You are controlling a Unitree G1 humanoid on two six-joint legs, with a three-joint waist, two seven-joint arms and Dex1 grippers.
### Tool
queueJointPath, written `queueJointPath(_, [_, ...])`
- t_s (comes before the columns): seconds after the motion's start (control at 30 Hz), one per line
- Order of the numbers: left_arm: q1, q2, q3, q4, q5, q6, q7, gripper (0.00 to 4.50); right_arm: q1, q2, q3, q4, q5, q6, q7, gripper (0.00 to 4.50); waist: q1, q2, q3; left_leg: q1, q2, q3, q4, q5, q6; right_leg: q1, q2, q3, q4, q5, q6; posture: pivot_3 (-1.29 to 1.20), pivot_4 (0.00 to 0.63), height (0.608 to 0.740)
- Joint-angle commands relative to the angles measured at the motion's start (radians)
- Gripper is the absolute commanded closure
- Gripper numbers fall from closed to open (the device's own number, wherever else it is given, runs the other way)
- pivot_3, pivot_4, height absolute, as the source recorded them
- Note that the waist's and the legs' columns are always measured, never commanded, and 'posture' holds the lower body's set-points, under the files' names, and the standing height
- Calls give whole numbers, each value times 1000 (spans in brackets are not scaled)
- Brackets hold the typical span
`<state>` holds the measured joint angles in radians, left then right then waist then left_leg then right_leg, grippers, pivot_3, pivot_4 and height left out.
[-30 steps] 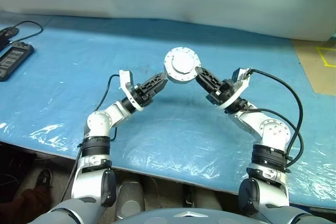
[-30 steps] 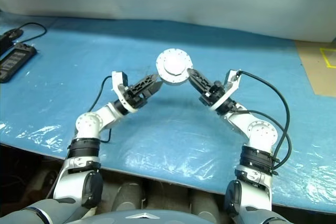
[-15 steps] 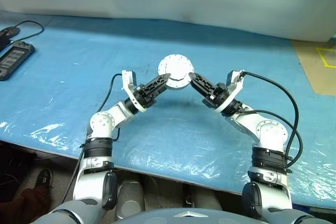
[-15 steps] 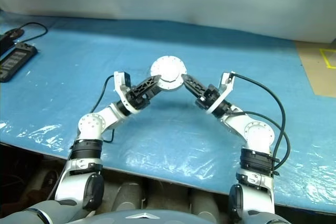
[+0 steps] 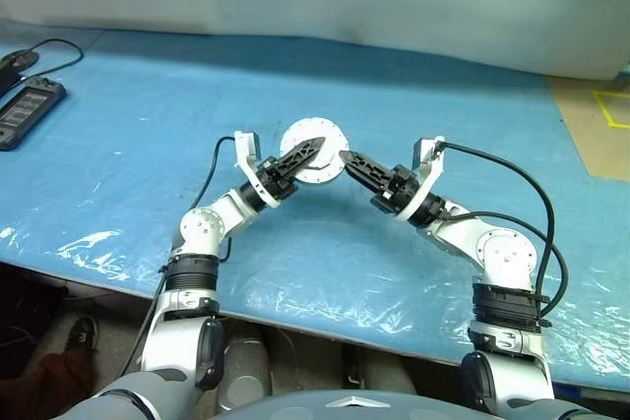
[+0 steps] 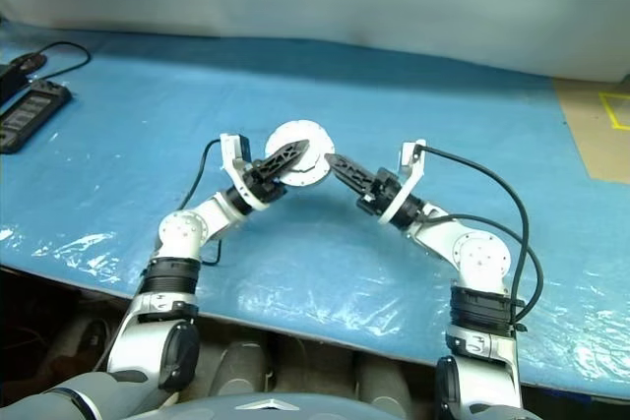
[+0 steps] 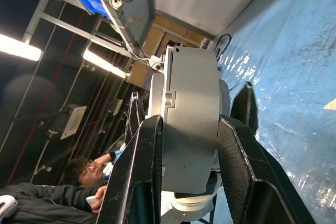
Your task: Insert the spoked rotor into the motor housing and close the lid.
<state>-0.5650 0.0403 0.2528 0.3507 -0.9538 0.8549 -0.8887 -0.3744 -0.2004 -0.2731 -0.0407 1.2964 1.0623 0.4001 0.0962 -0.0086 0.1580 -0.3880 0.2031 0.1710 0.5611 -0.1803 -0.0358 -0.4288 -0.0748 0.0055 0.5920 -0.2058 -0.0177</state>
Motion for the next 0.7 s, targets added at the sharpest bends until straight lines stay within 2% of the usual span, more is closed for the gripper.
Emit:
queueJointPath(0.03, [-13,4,8,1,0,-19,-8,1242,-18,3,-7,-55,34,-27,37,3301,0,0,0,0,0,0,0,0,0,0,0,0,0,0,0,0,150,740])
queueJointPath(0.1, [-10,5,10,1,-3,-18,-8,1861,-20,4,-5,-46,25,-37,32,3301,0,0,0,1,0,0,0,0,0,1,0,0,0,0,0,0,150,740])
queueJointPath(0.3, [-13,-4,24,19,8,-43,42,1894,-30,-3,3,-16,-20,-64,53,3301,0,0,0,0,0,0,0,0,0,1,0,0,0,0,0,0,150,740])
queueJointPath(0.43, [-15,-6,24,28,15,-60,46,1894,-43,-2,-2,1,-50,-91,66,2047,-1,0,0,0,0,0,1,0,0,1,0,0,0,0,0,0,150,740])
queueJointPath(0.6, [-34,-33,81,78,28,-160,109,1894,-67,15,7,42,-197,-219,32,327,-1,0,0,1,1,0,1,0,0,1,0,-1,0,0,0,0,150,740])
queueJointPath(0.7, [-115,-44,173,218,74,-365,247,1894,-86,30,-9,89,-271,-312,13,327,-1,0,0,0,0,-1,1,0,0,2,0,-1,0,0,0,0,150,740])
